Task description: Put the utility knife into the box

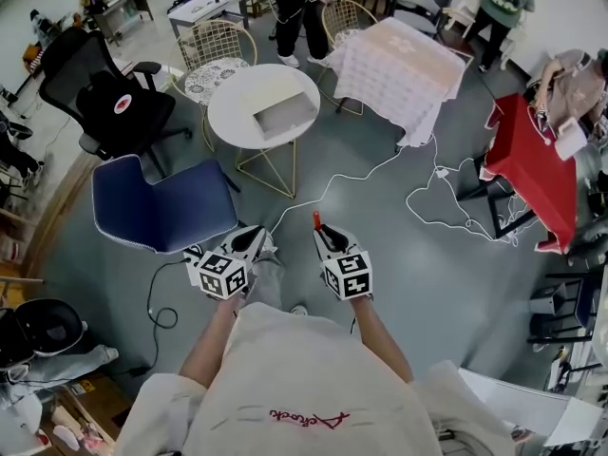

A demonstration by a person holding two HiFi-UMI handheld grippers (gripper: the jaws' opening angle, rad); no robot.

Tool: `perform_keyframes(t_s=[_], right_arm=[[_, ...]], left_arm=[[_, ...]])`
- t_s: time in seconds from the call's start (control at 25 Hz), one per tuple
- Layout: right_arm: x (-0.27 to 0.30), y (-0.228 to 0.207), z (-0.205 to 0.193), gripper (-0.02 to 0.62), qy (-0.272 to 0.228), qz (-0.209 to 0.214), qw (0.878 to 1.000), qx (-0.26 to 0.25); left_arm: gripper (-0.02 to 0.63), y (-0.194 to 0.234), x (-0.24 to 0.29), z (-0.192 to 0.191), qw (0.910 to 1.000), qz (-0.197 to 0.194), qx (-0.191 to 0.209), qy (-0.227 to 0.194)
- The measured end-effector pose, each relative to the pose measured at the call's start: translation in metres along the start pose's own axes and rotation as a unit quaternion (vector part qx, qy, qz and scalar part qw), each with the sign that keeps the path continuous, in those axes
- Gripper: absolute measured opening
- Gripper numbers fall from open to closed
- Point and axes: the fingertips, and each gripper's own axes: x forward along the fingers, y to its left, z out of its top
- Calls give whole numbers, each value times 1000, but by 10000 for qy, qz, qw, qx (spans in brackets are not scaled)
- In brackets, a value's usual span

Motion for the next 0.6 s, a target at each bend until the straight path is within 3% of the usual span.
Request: perform_keyframes(t_s=[0.6], right_arm=[[58, -35, 26, 78, 32, -148, 9999, -45]], left_arm=[[11, 50, 56, 22, 9998, -190, -17, -13]])
